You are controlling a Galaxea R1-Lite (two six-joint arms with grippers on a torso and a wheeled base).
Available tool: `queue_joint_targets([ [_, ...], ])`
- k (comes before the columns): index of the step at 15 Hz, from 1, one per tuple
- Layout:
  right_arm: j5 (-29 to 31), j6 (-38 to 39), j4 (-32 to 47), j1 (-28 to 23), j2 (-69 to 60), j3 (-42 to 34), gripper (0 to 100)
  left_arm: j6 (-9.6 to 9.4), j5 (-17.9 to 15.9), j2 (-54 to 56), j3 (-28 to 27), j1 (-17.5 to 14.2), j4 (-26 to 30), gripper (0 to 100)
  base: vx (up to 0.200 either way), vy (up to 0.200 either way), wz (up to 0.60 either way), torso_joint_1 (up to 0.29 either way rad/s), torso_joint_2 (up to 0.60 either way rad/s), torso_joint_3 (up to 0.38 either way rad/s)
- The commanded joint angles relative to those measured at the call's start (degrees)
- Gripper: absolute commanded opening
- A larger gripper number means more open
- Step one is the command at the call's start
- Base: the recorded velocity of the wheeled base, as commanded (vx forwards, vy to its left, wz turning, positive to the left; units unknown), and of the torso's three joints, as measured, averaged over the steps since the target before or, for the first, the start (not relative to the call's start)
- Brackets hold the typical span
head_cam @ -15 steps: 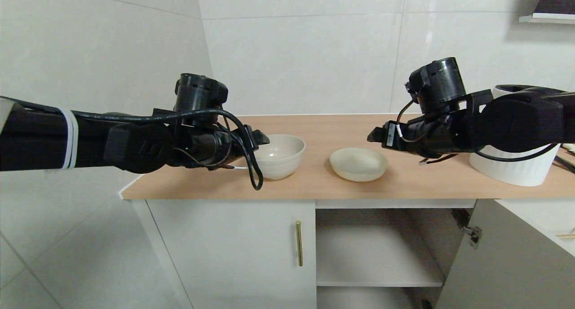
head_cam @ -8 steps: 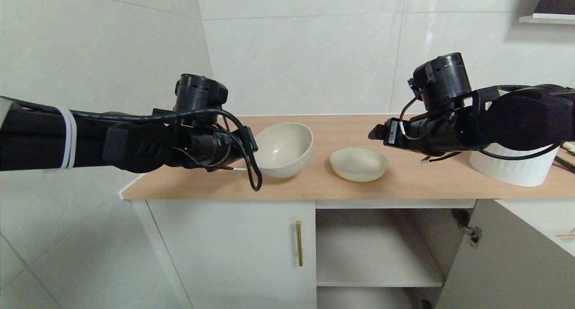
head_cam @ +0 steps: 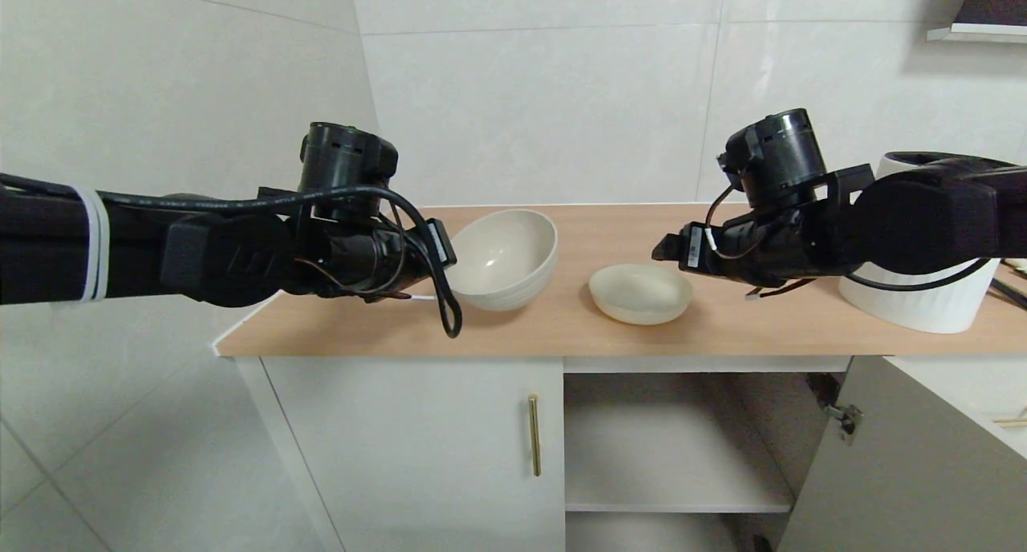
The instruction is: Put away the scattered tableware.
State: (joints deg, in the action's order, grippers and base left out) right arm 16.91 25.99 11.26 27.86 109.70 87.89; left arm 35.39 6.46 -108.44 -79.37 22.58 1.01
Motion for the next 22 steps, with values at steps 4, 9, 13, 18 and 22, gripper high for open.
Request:
queue_joint_targets([
  [4,0.14,-0.41,4.64,-0.96,4.38,2.37,100,0.03,-0.04,0.86,0.18,0.01,0.48,0,0.000,0.000,0.00,0.000,0.00,0.000],
  [9,0.67,-0.15,4.29,-2.63,7.72,4.39,100,0.03,-0.04,0.95,0.18,0.01,0.57,0,0.000,0.000,0.00,0.000,0.00,0.000],
  [13,0.41,0.11,4.29,-3.33,8.42,5.18,0,0.03,0.04,0.95,0.18,0.01,0.57,0,0.000,0.000,0.00,0.000,0.00,0.000],
  [18,0.14,0.20,4.20,-3.33,8.86,5.36,0,0.03,0.04,1.38,0.54,0.01,0.57,0,0.000,0.000,0.00,0.000,0.00,0.000],
  [22,0.05,0.29,4.56,-3.25,7.19,5.18,0,0.03,0.04,1.91,0.62,0.01,0.57,0,0.000,0.000,0.00,0.000,0.00,0.000],
])
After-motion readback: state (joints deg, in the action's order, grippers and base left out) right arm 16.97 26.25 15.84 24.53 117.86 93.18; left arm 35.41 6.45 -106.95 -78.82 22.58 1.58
